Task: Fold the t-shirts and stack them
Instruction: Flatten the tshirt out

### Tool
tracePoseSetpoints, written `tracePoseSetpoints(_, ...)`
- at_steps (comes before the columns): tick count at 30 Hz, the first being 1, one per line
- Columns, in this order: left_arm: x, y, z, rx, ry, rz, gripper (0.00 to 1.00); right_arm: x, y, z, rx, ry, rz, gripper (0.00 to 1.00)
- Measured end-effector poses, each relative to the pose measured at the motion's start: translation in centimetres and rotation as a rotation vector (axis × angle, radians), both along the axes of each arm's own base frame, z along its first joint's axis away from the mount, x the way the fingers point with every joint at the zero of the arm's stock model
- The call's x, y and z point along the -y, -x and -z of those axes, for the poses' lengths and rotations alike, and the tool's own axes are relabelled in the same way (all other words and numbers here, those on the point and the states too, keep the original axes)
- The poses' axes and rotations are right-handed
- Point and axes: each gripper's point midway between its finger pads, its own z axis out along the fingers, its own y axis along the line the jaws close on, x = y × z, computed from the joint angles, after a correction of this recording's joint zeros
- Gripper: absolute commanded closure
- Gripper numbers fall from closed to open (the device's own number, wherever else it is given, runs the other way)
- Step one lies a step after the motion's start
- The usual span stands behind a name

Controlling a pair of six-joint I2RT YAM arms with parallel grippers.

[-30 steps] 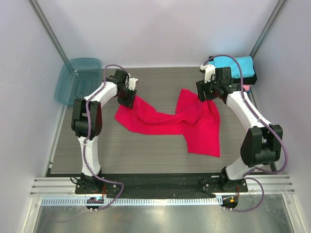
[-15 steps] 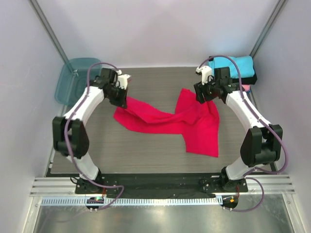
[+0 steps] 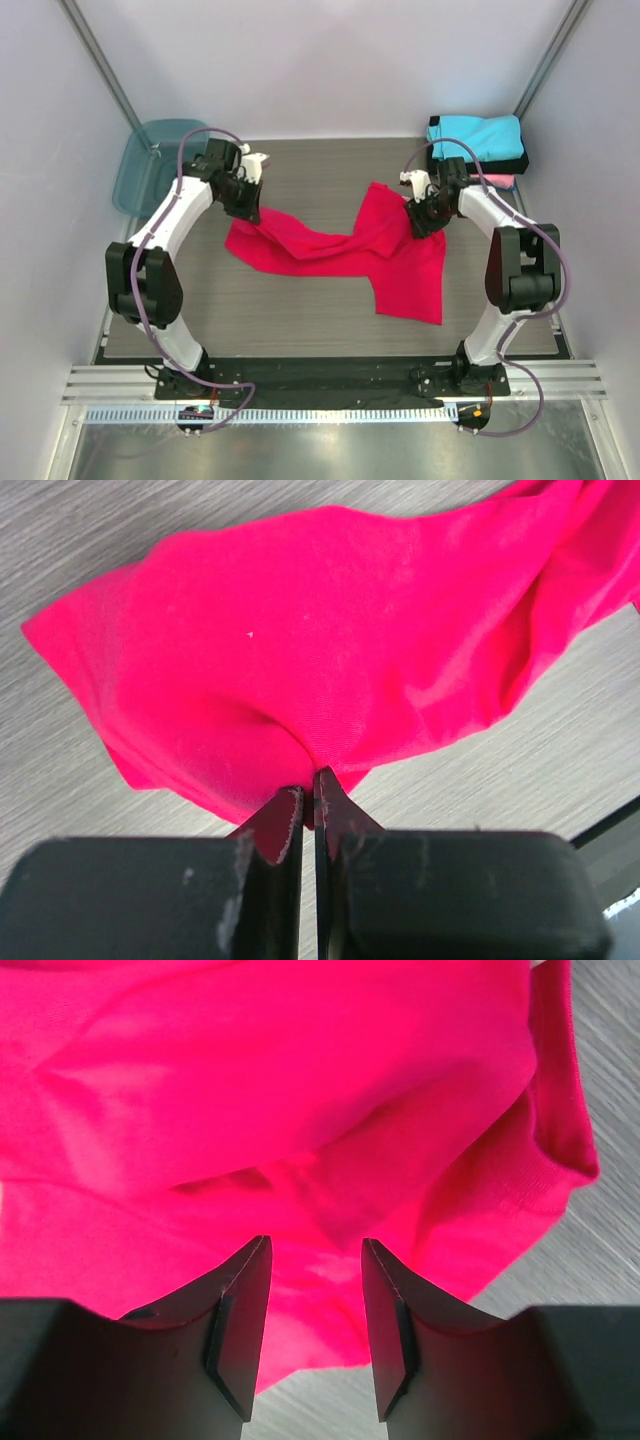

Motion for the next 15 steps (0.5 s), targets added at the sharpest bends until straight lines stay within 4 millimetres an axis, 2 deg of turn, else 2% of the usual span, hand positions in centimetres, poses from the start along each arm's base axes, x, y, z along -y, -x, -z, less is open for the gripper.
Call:
tracePoseSetpoints(5,-0.1,-0.7,-0.3,0.013,-0.011,-0.001,0.97,0.7,-0.9,1.5,-0.056,-0.014,0.028,0.53)
tracePoseSetpoints(9,-0.2,-1.3,-0.9,0.038,-0.021,0.003,0.97,0.9,-1.3,1.6,-0.067,-0.02,0.04,0.53)
tracePoseSetpoints(15,-0.1,-1.3,-0.6,0.034,-0.03,0.008,0.97,1.0,-1.9,1.9,-0.098,-0.05,0.072,0.52)
